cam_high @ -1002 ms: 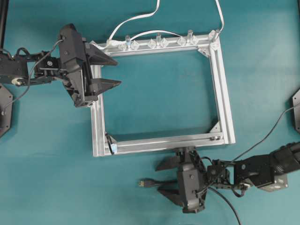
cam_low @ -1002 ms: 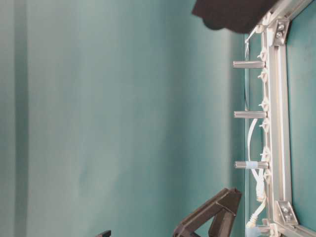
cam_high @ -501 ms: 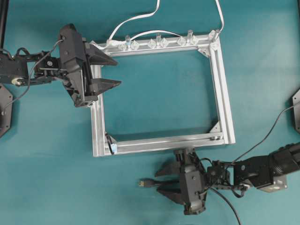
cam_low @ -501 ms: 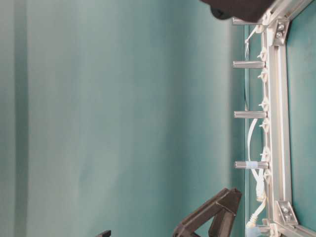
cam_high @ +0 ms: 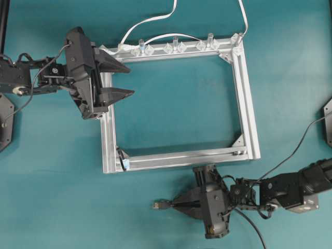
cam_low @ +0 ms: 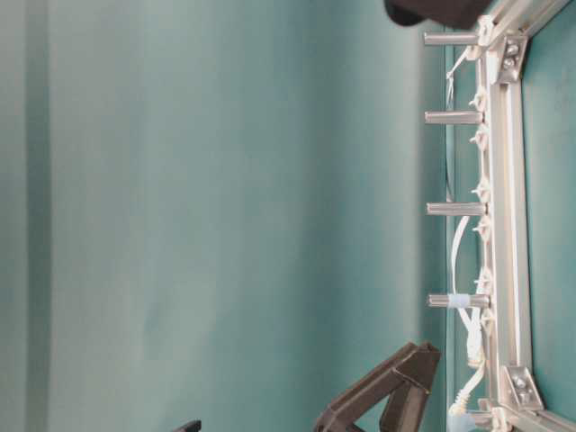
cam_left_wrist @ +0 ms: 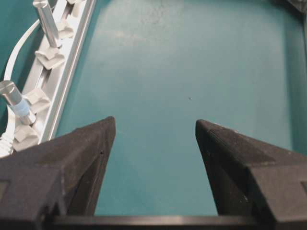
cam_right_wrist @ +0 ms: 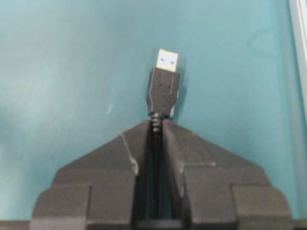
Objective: Insert the wire through the string loop located on the left side.
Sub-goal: 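Lift the cable and carry it with the right gripper toward the zip-tie loop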
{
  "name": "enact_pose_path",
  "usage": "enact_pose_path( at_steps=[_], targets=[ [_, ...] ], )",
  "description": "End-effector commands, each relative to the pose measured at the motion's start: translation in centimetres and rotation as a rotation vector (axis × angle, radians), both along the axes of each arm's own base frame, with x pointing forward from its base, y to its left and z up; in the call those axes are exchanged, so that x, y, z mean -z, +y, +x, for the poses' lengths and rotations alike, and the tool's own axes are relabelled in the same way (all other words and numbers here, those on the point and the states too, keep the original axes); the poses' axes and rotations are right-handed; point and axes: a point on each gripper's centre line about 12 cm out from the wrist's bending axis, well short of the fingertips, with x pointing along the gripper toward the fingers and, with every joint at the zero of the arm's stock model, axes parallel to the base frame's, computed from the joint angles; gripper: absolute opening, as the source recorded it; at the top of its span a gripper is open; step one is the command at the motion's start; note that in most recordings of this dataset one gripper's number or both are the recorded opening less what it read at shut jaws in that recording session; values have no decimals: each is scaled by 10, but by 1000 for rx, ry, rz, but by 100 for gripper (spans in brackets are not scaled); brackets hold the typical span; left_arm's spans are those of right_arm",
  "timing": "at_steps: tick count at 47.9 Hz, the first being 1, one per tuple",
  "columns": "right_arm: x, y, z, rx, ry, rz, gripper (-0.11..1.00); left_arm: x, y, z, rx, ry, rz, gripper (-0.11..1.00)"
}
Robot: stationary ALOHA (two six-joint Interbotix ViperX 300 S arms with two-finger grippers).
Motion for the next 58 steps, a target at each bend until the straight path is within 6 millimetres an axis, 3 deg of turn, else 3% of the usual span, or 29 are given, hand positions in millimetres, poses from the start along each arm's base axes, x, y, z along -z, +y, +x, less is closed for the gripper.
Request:
enact_pose_path(
  at_steps=[1,22,42,58],
  targets=[
    [-3,-3,1,6,-3,3,10,-10,-1,1,7,-30,8,69],
    [-11,0,3,1,-12,17,10,-12,-1,1,7,-28,7,69],
    [-57,5,-1,-78,-18,52,10,-14,-2,0,9,-33,8,69],
    [-89,-5,2,-92,-32,84,10,-16,-6,0,21,-39,9,69]
  ],
)
